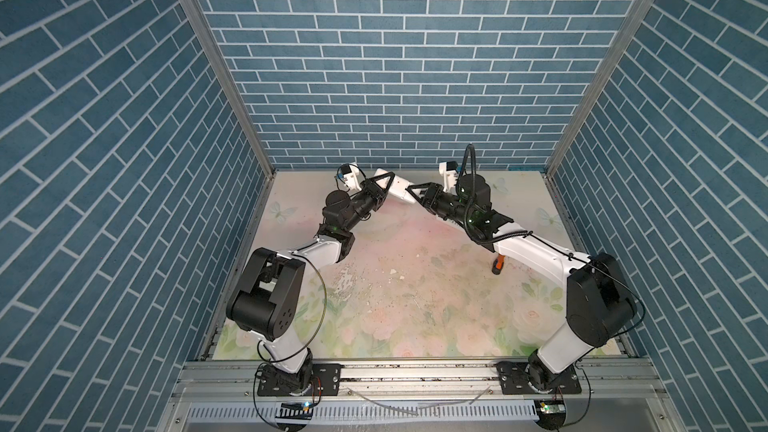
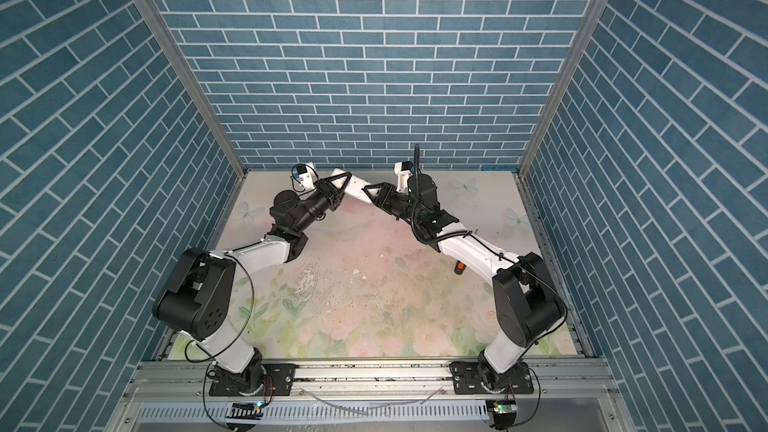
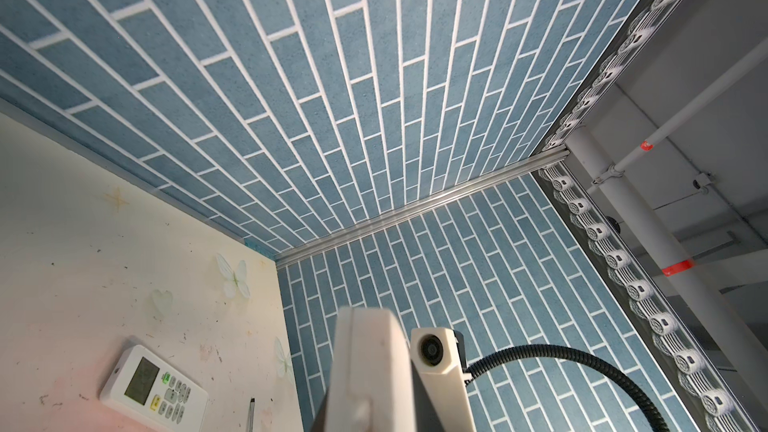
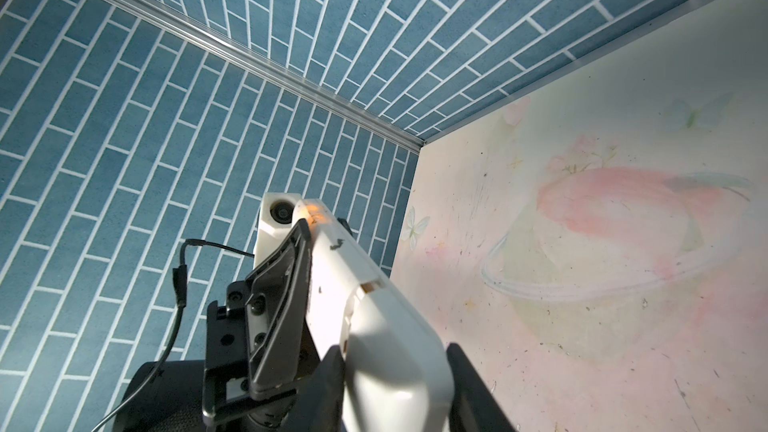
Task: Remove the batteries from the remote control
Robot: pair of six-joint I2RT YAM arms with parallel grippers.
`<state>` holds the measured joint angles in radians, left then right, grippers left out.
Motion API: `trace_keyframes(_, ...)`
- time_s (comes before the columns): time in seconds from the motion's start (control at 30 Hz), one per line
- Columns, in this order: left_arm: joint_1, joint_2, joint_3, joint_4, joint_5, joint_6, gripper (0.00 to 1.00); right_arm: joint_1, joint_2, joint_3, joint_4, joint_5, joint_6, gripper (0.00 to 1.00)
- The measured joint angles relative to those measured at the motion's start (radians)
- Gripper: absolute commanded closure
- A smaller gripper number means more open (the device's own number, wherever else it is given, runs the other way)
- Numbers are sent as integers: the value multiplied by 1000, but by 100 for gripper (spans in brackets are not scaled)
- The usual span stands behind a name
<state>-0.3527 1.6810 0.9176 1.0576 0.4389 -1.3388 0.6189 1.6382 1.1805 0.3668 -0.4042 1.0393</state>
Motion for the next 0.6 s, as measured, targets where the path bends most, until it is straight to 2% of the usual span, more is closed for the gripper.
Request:
trace_keyframes(0.33,13,-5,0,-4,8,2,100,0,-12,-1,-29,8,-14,59)
trace_keyframes(0.47,14,-5,0,-5,11,3,100,0,-15,-1,-37,8,-23,64)
trace_keyframes(0.6,14,-5,0,-7,13,11,100,0,-15,-1,-36,7,-24,65)
